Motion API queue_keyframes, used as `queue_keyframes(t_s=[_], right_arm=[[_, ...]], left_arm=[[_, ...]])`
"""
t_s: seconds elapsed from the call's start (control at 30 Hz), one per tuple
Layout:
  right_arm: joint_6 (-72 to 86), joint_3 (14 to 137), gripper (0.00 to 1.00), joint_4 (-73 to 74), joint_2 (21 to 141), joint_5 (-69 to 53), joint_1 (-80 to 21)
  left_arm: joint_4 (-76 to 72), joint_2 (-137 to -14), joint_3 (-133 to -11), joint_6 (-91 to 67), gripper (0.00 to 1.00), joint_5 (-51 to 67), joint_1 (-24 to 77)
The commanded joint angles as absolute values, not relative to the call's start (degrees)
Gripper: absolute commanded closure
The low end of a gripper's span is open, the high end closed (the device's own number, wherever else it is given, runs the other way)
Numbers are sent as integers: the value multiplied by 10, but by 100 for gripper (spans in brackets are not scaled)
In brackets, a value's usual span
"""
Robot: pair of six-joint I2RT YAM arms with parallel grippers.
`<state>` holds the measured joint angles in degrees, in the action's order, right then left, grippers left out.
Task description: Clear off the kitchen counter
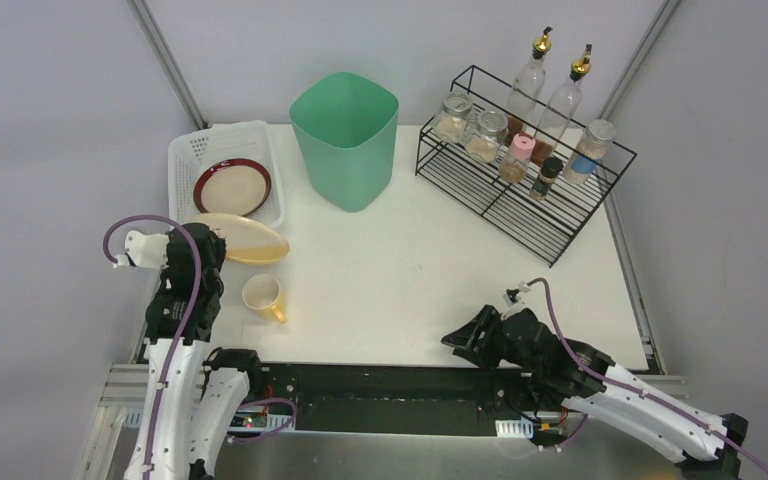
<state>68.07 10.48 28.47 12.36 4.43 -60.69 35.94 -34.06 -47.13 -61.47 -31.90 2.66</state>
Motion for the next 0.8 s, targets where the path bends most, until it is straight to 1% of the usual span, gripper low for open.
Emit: queue_keyframes(t_s=[0.0, 0.37, 0.57, 0.77], right_arm=[[673, 108, 46, 318, 95, 39, -610], [668, 105, 46, 331, 85, 35, -610], [662, 109, 46, 330, 97, 37, -610], [655, 121, 46, 340, 102, 47, -610]], left_arm=[[167, -334, -450, -670, 100, -221, -46], [-40, -418, -391, -736, 100, -31, -201], [-168, -514, -376, -768, 100, 39, -239], [-277, -618, -375, -791, 100, 61, -260]])
